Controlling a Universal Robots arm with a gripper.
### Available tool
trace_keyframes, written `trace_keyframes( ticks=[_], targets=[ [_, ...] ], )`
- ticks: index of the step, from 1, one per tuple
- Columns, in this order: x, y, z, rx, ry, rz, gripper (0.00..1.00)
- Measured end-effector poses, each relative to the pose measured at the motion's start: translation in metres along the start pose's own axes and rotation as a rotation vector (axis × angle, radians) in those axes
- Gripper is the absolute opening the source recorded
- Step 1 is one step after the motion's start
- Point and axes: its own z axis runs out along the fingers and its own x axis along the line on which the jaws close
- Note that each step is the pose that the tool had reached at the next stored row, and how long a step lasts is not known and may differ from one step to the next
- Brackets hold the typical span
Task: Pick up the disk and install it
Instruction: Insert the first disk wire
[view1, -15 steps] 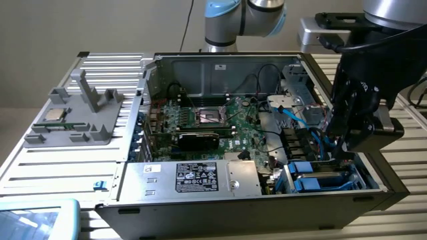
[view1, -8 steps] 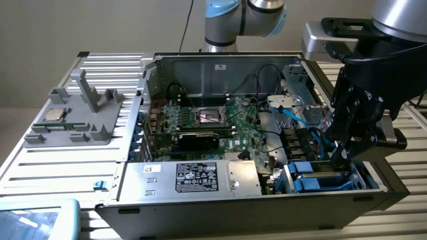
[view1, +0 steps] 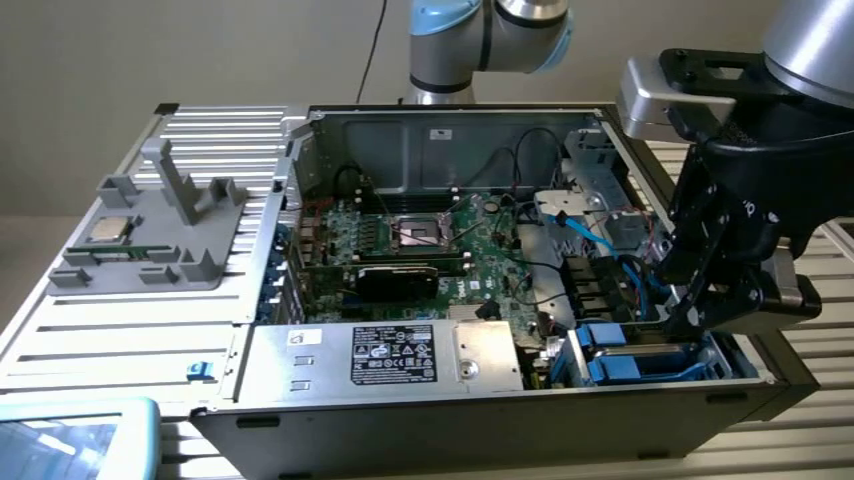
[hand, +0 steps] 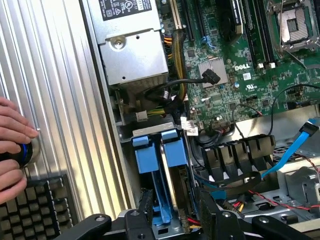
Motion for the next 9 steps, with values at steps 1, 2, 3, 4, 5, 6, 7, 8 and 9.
trace_keyframes(
  ticks=[1, 2, 3, 4, 5, 6, 7, 8, 9],
  targets=[
    [0.0005, -0.0011, 0.0010, -0.0011, -0.0026, 0.000, 0.50],
    [0.0010, -0.0022, 0.0020, -0.0021, -0.0050, -0.001, 0.50],
    [0.0015, -0.0033, 0.0031, -0.0031, -0.0072, -0.001, 0.50],
    [0.0019, -0.0045, 0.0042, -0.0040, -0.0091, -0.002, 0.50],
    [0.0023, -0.0057, 0.0054, -0.0050, -0.0107, -0.002, 0.50],
    [0.0026, -0.0069, 0.0065, -0.0059, -0.0120, -0.003, 0.50],
    [0.0028, -0.0080, 0.0079, -0.0069, -0.0134, -0.004, 0.50],
    [0.0029, -0.0092, 0.0091, -0.0079, -0.0147, -0.005, 0.50],
    [0.0030, -0.0104, 0.0101, -0.0092, -0.0157, -0.006, 0.50]
  ],
)
